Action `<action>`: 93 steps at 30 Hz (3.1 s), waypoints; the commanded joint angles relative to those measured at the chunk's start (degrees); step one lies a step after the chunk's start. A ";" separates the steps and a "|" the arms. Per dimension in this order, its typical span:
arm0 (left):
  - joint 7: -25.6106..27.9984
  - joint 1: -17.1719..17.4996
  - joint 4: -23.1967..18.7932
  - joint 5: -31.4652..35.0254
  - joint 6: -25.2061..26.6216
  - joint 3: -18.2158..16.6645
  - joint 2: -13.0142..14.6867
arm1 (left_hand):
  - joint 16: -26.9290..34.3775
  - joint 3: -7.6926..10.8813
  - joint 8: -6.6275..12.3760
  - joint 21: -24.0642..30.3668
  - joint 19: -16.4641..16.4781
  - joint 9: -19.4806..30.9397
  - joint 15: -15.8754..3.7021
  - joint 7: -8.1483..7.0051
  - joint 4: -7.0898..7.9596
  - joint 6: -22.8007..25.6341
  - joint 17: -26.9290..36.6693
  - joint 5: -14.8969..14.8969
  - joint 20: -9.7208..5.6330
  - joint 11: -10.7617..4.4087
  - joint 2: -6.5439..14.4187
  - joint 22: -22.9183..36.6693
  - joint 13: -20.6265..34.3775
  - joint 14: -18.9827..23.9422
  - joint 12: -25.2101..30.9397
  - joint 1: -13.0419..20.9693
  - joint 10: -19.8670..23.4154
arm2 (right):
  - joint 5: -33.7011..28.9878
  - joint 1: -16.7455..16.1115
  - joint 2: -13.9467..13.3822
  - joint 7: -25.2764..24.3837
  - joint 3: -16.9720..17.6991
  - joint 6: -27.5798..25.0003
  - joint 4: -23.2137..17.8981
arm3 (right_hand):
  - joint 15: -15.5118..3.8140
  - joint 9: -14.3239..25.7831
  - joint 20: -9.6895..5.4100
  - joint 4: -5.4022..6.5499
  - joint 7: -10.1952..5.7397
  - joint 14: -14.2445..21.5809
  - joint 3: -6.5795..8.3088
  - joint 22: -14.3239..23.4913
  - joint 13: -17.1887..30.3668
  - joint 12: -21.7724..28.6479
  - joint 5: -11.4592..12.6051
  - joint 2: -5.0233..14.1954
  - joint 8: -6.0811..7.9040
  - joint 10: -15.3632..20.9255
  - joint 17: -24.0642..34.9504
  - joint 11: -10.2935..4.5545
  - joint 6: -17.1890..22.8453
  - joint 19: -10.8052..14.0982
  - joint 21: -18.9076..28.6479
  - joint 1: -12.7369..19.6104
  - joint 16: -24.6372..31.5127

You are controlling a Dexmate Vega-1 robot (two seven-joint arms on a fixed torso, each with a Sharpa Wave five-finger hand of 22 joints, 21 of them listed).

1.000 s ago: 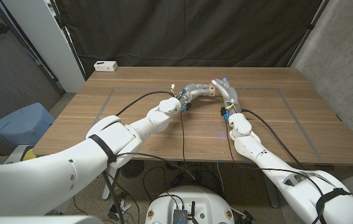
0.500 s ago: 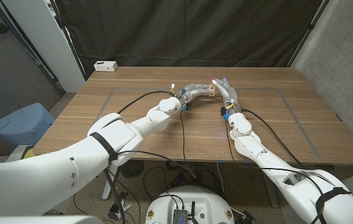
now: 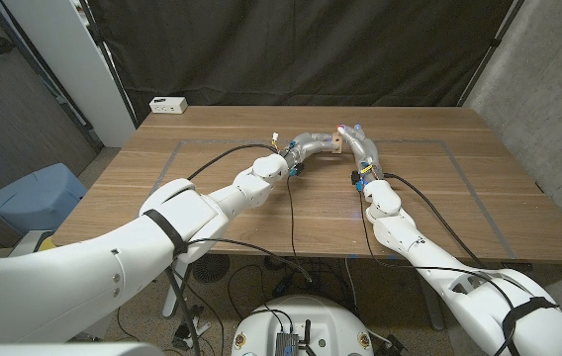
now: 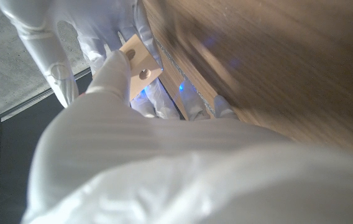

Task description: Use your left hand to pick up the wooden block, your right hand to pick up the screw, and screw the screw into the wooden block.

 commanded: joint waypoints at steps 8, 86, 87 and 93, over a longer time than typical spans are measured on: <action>-0.12 0.32 -0.50 0.04 0.00 0.08 0.19 | -0.29 0.15 0.32 0.41 -0.20 0.20 -1.75 0.16 0.25 0.68 -0.01 0.44 0.00 -0.05 1.89 0.16 0.28 -0.08 0.14 -1.04 0.46 | 0.96 0.47 -0.02 2.73 0.03 0.94 1.32 | 0.57 -0.77 0.22 0.23 -0.09 -1.73 -1.07 0.28 0.28 -0.24 0.62 -0.83 -1.67 -2.05 0.38 0.65 -3.23 -1.44 -0.23 -1.70 -0.25; 2.39 6.07 -27.04 6.46 11.39 2.12 13.37 | -0.40 -0.11 0.38 0.40 -0.35 0.18 -1.69 0.19 0.28 0.91 -0.03 0.48 -0.01 -0.09 1.77 0.17 0.30 -0.17 -0.03 -1.11 0.46 | -8.64 -2.41 -20.59 3.43 -0.61 -17.15 -22.61 | 3.96 -2.85 1.53 1.39 4.01 -6.36 -2.29 0.31 0.45 0.36 0.90 0.03 -9.39 -8.00 0.35 5.09 -17.70 -6.18 -0.03 -6.80 -0.34; 2.43 6.14 -27.58 6.61 11.68 2.14 13.68 | -0.40 -0.11 0.37 0.40 -0.36 0.18 -1.69 0.17 0.27 0.91 -0.03 0.48 -0.01 -0.08 1.77 0.17 0.28 -0.18 -0.04 -1.10 0.48 | -8.91 -2.32 -21.07 3.69 -0.68 -17.52 -22.97 | 3.96 -2.85 1.54 1.38 4.11 -6.37 -2.29 0.31 0.45 0.36 0.90 0.04 -9.39 -8.02 0.35 5.10 -17.71 -6.21 -0.04 -6.80 -0.34; 2.50 6.50 -30.14 7.30 13.05 2.17 15.22 | -0.41 -0.11 0.36 0.39 -0.39 0.18 -1.66 0.27 0.33 0.90 0.00 0.48 0.00 -0.04 1.86 0.17 0.26 -0.24 -0.08 -1.14 0.42 | -10.19 -1.86 -24.05 4.94 -0.91 -21.36 -26.22 | 4.15 -2.93 2.43 1.35 4.71 -6.75 -2.30 0.30 0.46 0.42 0.72 0.12 -9.66 -8.02 0.32 5.46 -18.01 -7.34 -0.34 -7.02 -0.40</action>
